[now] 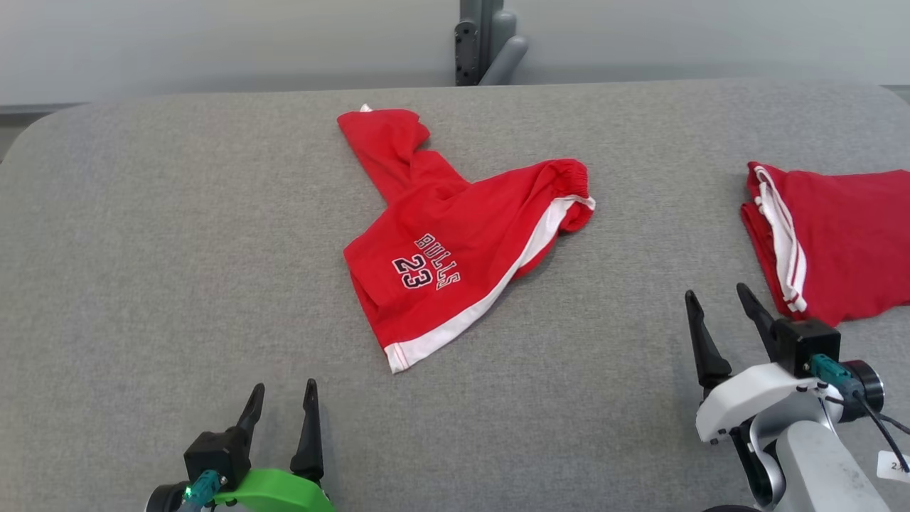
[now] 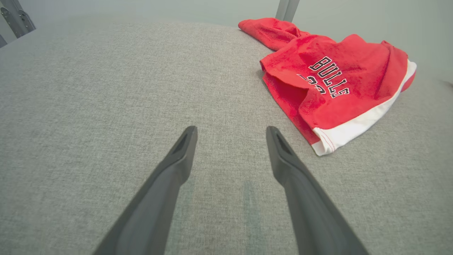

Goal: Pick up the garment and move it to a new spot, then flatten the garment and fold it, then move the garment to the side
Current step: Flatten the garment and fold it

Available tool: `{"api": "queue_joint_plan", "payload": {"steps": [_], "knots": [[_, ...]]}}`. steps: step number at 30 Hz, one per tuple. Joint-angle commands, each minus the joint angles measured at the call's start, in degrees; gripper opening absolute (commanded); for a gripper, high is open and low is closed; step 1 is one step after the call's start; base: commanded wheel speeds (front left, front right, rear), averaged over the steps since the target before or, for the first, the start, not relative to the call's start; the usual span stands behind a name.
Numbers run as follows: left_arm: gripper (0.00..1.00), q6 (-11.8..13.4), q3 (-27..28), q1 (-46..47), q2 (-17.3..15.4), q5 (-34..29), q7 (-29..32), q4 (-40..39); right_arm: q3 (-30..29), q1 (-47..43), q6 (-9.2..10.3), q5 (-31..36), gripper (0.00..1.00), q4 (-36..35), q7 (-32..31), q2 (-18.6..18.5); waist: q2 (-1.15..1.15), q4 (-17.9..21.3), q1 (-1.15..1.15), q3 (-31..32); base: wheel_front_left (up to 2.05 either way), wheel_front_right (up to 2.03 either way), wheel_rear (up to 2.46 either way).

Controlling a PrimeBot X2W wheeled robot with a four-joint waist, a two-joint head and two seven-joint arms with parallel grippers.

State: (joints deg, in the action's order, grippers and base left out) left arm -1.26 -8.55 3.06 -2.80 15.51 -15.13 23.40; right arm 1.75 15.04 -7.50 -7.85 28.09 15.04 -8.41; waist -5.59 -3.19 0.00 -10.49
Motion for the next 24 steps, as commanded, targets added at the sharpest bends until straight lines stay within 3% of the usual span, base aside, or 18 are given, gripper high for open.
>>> {"api": "queue_joint_plan", "payload": {"steps": [1,22,23,24], "knots": [[1.00,-0.4,0.0,-1.3,-0.2,-0.4,0.0,-0.2,0.0,-2.2,0.04,0.4,1.00,-0.8,0.1,0.4,0.01,3.9,0.00,3.4,0.00,0.00,0.00],[1.00,-1.7,-3.4,6.6,-0.2,4.4,0.0,5.4,0.2,-0.1,0.04,-0.1,1.00,-4.1,0.1,0.7,0.01,12.4,0.00,-4.7,0.00,0.00,0.00],[0.84,-1.7,-3.4,6.8,-0.2,4.4,0.0,5.6,0.1,-0.1,0.04,-0.1,1.00,-4.1,0.1,0.8,0.01,12.7,0.00,-4.9,0.00,0.00,0.00],[0.45,-1.6,-3.2,7.1,-0.2,4.5,0.0,5.8,0.0,-0.1,0.04,-0.1,1.00,-4.1,0.1,0.7,0.01,12.9,0.00,-5.2,0.00,0.00,0.00]]}}
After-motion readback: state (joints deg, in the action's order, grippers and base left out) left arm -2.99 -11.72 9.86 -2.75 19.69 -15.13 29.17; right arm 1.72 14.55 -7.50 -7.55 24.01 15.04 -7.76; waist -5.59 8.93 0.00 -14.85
